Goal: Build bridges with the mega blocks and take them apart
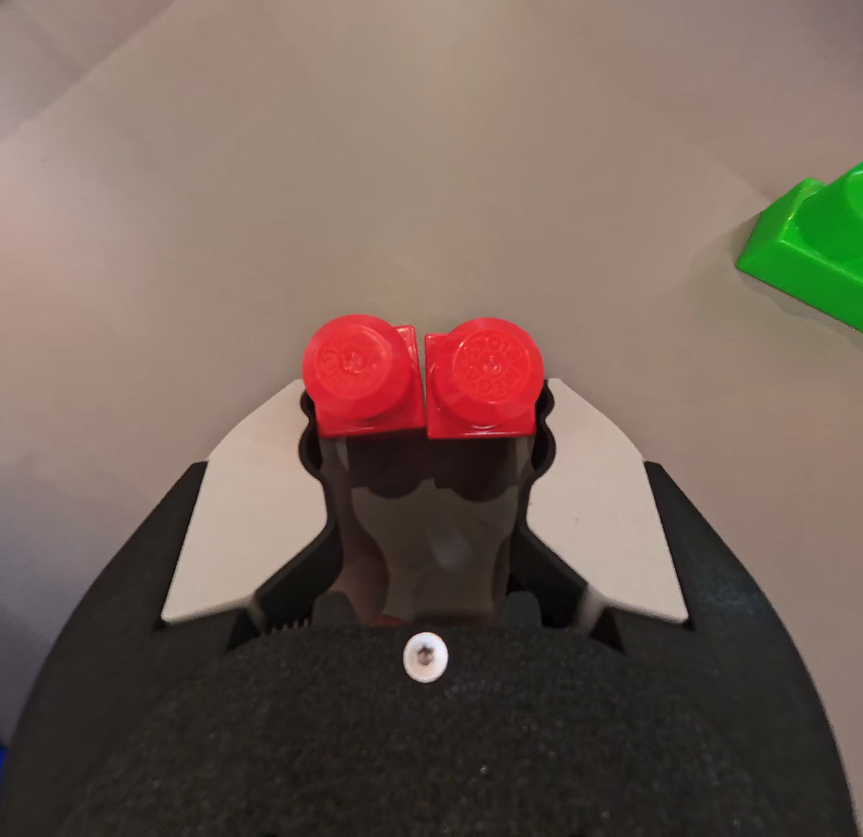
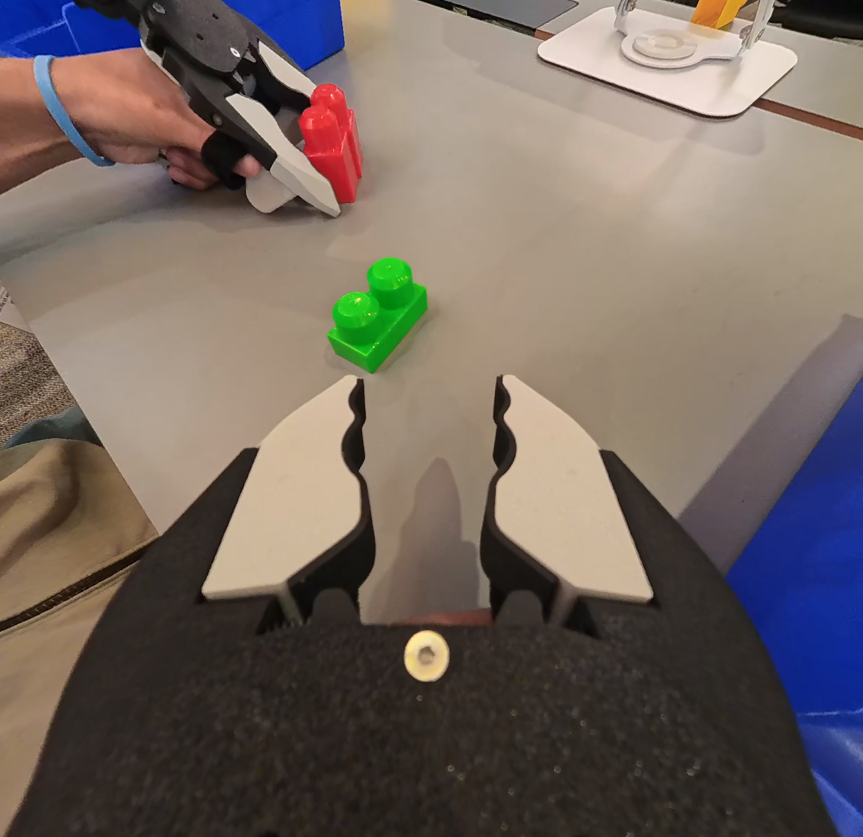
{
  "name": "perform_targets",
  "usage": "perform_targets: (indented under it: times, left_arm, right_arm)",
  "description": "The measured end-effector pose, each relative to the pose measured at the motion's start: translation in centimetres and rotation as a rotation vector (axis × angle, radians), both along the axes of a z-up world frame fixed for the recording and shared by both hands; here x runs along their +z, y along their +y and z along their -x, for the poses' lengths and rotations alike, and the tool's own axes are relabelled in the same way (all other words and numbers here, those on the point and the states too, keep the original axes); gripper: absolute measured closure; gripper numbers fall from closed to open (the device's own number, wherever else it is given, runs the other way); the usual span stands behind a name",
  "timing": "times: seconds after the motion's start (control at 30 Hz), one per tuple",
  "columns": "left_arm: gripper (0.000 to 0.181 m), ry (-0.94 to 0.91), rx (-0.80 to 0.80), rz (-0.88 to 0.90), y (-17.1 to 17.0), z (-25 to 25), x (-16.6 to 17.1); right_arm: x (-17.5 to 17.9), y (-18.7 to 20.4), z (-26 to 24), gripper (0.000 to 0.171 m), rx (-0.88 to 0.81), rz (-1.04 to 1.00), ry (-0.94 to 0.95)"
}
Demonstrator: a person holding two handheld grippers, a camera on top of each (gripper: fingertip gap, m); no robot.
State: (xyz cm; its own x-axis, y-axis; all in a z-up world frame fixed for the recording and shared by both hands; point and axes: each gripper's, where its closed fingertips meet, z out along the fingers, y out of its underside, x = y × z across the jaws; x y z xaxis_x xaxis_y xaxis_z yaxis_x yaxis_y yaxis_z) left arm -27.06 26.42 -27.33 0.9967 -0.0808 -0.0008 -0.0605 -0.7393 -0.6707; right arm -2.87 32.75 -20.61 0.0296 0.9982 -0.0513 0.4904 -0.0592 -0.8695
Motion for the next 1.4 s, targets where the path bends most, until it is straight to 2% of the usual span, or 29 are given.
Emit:
perform_targets:
  times: [0.2,0.27,0.4,0.47,0.57,0.63,0.7,0.8,0.97,1.4]
  left_arm:
    - [0.09,0.003,0.008,0.001,-0.3,-0.6,0.0]
    - [0.085,0.003,0.03,0.005,-0.6,-0.3,0.0]
    - [0.085,-0.011,0.083,-0.03,-1.9,-0.7,0.5]
    - [0.099,0.017,0.153,-0.054,-2.9,-0.6,0.9]
    - [0.149,0.003,0.204,-0.132,-4.0,-2.2,1.9]
    - [0.164,0.004,0.214,-0.181,-4.1,-3.6,2.7]
    - [0.181,0.015,0.294,-0.167,-4.2,-3.6,2.7]
    - [0.181,-0.009,0.35,-0.102,-3.8,-3.6,1.9]
    - [0.181,-0.019,0.345,-0.081,-2.4,-3.6,1.7]
    - [0.181,0.021,0.358,-0.026,-2.0,-2.4,0.9]
  right_arm:
    - [0.0,-0.1,0.0,0.118,0.004,0.0,-0.002]
    - [0.0,-0.1,0.0,0.118,0.004,0.0,-0.001]
    - [0.1,0.0,0.0,0.118,0.0,-0.003,-0.002]
    - [0.1,0.0,0.0,0.119,-0.001,-0.002,-0.001]
    - [-0.1,-0.1,0.1,0.119,0.002,-0.002,-0.005]
    - [-0.1,-0.2,0.2,0.119,0.006,0.0,-0.006]
    - [-0.2,-0.3,0.2,0.119,0.01,0.002,-0.007]
    - [-0.2,-0.5,0.2,0.119,0.016,0.001,-0.006]
    - [0.2,-0.5,0.1,0.119,0.012,-0.008,-0.001]
    - [-0.1,-0.2,0.1,0.119,0.008,-0.003,-0.007]
